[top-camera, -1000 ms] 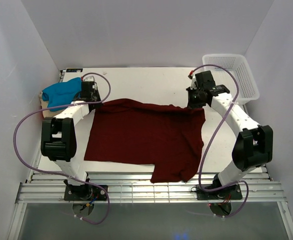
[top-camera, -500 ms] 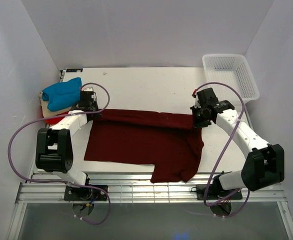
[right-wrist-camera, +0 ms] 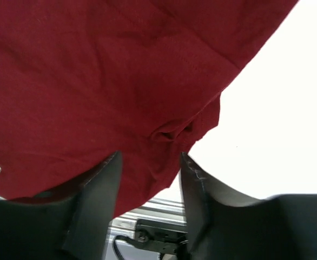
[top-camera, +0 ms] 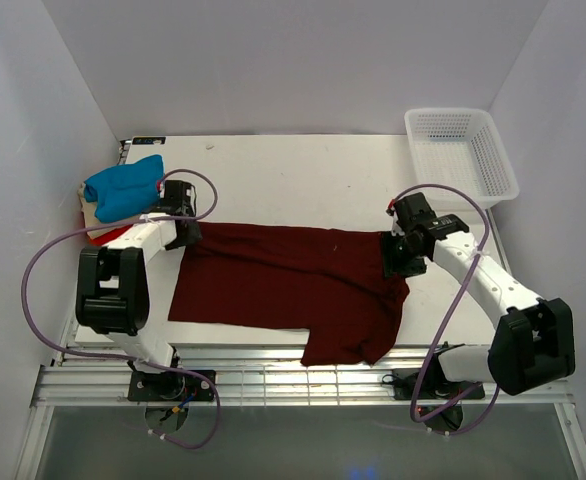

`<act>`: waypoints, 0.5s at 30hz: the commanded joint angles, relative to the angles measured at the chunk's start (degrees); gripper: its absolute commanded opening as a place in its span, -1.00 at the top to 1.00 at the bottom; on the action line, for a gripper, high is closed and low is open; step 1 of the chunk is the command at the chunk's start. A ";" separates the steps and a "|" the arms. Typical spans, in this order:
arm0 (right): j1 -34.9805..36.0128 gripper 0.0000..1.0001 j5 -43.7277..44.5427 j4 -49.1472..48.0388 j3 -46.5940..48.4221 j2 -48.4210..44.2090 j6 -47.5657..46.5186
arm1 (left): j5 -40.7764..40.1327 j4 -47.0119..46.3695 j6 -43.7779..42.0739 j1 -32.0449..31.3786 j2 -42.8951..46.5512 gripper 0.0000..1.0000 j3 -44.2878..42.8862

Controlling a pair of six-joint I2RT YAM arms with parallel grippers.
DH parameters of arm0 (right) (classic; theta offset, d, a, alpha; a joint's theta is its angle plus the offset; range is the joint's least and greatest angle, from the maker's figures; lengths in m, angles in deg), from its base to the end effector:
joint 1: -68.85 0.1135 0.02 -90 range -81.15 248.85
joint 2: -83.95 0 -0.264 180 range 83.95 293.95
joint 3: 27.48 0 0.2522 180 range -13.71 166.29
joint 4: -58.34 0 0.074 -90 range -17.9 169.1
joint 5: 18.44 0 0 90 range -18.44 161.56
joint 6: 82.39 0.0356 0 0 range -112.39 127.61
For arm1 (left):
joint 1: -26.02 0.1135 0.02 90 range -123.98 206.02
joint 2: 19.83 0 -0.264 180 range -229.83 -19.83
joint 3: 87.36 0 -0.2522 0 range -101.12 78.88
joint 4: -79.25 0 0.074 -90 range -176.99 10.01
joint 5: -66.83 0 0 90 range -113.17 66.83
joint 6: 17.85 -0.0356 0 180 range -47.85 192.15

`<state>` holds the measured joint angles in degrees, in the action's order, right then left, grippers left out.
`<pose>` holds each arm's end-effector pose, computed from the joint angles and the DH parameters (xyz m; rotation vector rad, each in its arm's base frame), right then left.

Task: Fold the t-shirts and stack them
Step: Fold the flattened tshirt in 1/3 of the way

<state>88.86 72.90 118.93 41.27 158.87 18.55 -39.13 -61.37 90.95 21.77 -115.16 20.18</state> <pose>0.2308 0.0832 0.2406 -0.2102 2.7340 0.1195 0.3271 -0.0145 0.1826 -0.4193 2.5723 0.2292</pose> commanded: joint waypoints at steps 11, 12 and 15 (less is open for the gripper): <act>0.29 0.84 7.09 -5.69 10.24 10.33 3.02 | 6.35 -4.79 4.39 -2.51 4.37 1.00 -8.63; 0.29 0.85 7.53 -5.87 10.32 11.47 3.38 | 7.78 -4.88 4.57 -2.69 3.75 1.00 -8.63; 0.20 0.84 8.67 -5.87 11.11 15.34 4.53 | 12.08 -5.06 4.83 -3.04 1.82 1.00 -7.75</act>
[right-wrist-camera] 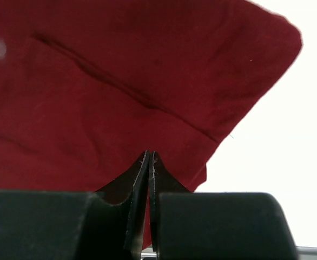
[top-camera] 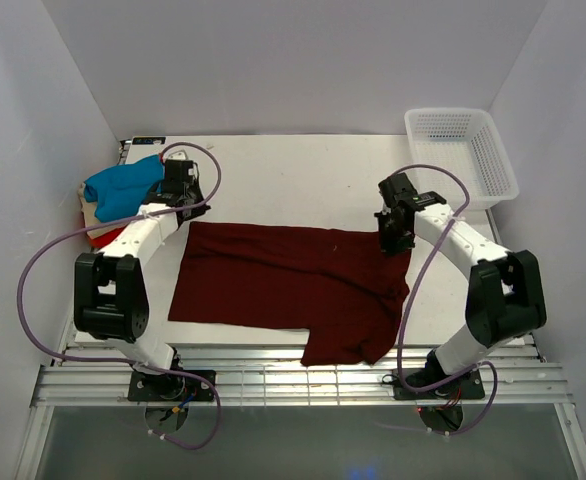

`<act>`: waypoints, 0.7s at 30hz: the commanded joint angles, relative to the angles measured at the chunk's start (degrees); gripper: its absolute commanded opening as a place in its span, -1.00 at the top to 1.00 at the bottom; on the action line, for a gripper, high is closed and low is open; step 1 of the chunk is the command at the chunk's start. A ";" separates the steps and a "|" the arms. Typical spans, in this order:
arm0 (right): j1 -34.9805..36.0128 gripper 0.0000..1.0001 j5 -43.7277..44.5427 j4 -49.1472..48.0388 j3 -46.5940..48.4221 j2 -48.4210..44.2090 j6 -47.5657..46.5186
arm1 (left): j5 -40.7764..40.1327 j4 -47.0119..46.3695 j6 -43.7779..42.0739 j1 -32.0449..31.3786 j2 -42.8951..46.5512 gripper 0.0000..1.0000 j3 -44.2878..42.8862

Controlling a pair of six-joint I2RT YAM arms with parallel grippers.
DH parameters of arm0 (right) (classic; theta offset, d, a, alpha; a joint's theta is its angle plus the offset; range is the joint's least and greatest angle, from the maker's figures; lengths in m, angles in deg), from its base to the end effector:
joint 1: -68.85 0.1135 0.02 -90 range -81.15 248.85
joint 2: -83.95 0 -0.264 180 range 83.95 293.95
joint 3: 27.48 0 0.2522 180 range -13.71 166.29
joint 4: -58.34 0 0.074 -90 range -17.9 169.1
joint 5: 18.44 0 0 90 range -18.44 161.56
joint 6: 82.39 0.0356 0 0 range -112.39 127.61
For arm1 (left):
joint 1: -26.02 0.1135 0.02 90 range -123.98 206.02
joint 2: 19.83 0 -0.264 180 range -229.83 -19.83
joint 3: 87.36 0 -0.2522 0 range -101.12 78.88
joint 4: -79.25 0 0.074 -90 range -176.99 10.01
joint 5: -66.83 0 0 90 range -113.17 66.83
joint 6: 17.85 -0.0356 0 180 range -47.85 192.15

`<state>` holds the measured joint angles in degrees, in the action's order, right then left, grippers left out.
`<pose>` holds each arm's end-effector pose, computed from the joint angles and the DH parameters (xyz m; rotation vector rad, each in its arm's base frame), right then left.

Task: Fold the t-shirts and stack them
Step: Fold the flattened tshirt in 1/3 of the way

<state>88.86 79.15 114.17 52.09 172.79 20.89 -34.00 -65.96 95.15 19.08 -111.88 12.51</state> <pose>0.2925 0.1015 0.2377 -0.1185 2.6859 -0.0008 0.3492 -0.0358 0.2459 -0.4186 2.3302 -0.0259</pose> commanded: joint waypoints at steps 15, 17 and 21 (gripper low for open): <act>-0.50 0.85 7.61 -1.46 3.89 13.71 2.63 | 13.38 1.63 2.75 -1.32 -10.76 1.00 1.78; -0.76 0.85 7.61 -1.81 4.68 15.30 2.72 | 13.12 2.52 2.84 -1.41 -12.53 1.00 0.81; -1.72 0.84 7.26 -2.07 9.07 20.84 2.02 | 11.80 2.96 3.01 -1.32 -15.78 1.00 -1.12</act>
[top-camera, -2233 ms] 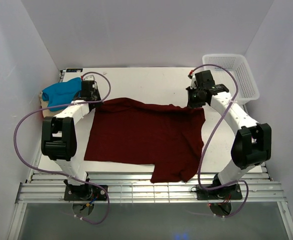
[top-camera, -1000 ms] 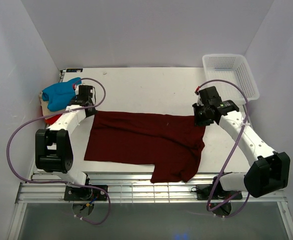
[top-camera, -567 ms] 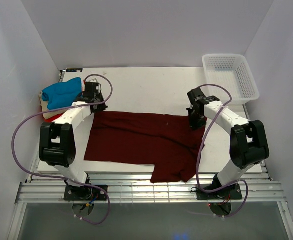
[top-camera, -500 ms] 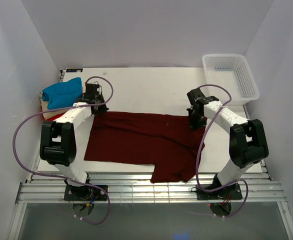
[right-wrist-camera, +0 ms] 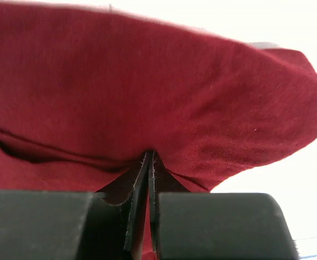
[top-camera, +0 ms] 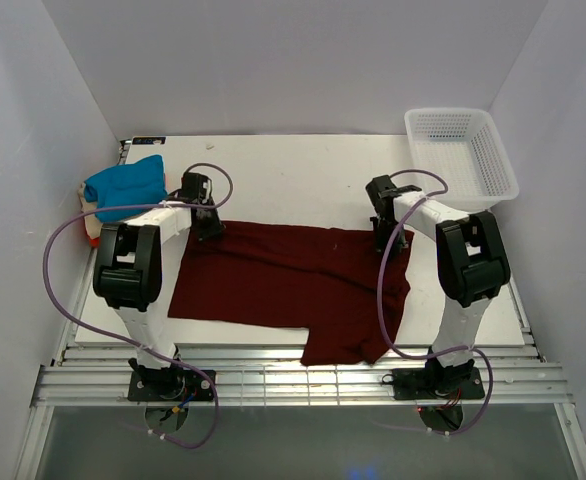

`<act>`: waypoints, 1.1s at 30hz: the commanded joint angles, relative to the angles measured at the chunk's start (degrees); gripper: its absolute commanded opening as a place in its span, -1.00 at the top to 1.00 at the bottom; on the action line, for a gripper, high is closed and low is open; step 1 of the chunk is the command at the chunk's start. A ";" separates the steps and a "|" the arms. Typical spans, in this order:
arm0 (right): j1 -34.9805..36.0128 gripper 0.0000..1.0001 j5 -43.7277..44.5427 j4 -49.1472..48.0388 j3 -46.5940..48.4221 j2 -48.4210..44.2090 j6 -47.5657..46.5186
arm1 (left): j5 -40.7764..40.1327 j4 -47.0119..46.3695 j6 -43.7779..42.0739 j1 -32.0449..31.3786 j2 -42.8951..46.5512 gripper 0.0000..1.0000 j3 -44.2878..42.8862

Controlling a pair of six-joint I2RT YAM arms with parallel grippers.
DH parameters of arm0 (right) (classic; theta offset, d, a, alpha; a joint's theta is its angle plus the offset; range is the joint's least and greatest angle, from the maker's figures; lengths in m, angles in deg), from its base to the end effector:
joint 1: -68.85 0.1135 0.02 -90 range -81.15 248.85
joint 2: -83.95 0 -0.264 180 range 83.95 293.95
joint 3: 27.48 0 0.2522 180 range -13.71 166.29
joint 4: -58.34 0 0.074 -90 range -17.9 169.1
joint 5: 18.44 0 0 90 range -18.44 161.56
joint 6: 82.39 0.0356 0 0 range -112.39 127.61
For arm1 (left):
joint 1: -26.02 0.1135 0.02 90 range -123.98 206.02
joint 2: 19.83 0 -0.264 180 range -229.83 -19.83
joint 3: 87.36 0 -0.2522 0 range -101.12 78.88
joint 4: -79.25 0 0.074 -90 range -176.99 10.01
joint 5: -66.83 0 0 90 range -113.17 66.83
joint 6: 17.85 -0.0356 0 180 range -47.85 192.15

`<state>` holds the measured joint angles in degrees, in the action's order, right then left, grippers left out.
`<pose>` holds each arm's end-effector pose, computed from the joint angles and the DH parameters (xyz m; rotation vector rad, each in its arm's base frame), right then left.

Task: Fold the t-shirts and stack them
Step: Fold the flattened tshirt in 1/3 of the way

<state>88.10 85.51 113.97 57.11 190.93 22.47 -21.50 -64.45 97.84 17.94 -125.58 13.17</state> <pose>0.3359 0.1082 0.1637 -0.0729 2.8603 -0.2466 0.3645 -0.0528 0.1587 -0.4012 2.6527 -0.2275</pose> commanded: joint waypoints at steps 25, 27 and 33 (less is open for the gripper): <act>-8.08 0.58 -7.35 -0.03 33.76 19.52 -9.92 | -5.19 1.63 -1.96 -0.45 -8.34 1.00 -12.07; -8.08 0.45 -8.24 -1.51 32.98 16.96 -10.45 | -4.84 -1.26 -2.75 -0.80 -6.23 1.00 -11.89; -8.08 0.24 -9.03 -3.72 28.32 4.66 -11.34 | -5.45 -2.77 -4.69 -2.47 -1.39 0.76 -16.72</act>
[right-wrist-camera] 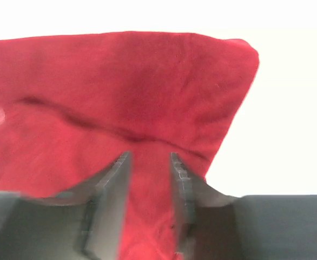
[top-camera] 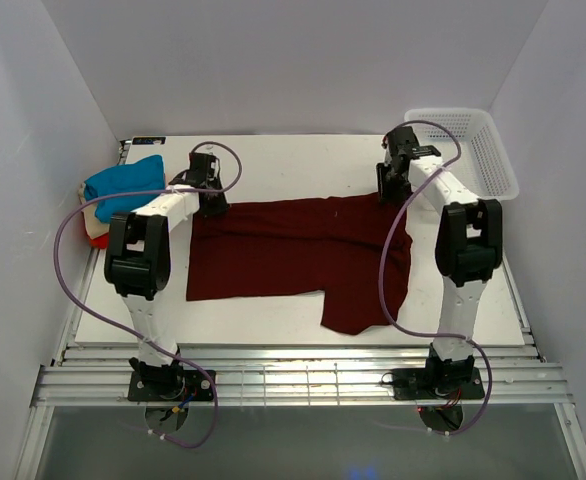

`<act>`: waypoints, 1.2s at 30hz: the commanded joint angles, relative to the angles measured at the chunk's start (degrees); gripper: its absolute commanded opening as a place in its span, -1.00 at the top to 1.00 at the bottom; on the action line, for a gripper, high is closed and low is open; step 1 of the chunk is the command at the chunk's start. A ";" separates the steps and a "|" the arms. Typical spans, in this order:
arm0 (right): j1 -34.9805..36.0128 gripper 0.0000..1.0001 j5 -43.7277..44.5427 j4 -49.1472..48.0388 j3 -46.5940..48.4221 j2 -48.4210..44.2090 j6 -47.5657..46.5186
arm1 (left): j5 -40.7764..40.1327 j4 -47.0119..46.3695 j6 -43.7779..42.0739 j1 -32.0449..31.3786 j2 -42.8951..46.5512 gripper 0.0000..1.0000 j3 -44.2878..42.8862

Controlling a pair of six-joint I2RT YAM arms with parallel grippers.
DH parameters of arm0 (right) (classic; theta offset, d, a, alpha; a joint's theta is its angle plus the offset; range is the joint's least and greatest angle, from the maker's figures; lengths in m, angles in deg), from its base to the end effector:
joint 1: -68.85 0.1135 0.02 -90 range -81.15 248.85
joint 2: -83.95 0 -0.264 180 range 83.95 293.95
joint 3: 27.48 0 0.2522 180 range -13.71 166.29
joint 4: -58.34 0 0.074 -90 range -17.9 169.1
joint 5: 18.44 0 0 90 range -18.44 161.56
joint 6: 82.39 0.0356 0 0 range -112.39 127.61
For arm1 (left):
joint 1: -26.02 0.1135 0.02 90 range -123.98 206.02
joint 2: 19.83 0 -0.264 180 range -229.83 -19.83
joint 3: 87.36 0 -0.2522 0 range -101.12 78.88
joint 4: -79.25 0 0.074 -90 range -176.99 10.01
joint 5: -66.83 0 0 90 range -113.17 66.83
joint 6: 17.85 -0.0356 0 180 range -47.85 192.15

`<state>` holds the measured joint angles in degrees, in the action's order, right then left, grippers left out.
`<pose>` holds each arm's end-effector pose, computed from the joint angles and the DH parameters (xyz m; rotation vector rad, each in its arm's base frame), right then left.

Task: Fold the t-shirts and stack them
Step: Fold the flattened tshirt in 1/3 of the way

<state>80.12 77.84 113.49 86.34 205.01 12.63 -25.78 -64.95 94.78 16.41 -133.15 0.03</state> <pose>0.4490 0.0855 0.2109 -0.1088 2.6471 -0.0516 0.4152 -0.0687 0.1754 -0.3081 2.5448 -0.1580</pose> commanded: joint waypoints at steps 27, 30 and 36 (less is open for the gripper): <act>-0.28 -0.06 4.79 -3.41 -19.80 -14.62 0.79 | -5.47 7.14 -2.16 -1.73 9.08 0.22 4.76; -0.28 -0.05 4.70 -5.17 -21.03 -13.92 0.52 | -5.47 7.14 -1.71 -1.64 10.22 0.23 5.72; -0.54 -0.03 3.83 -6.93 -20.51 -12.25 -0.53 | -6.00 7.05 -1.80 -1.73 11.80 0.24 7.13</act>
<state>80.05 81.69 109.29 65.35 192.40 12.98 -30.81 -57.89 92.75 14.64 -125.78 6.55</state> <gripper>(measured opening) 0.520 0.383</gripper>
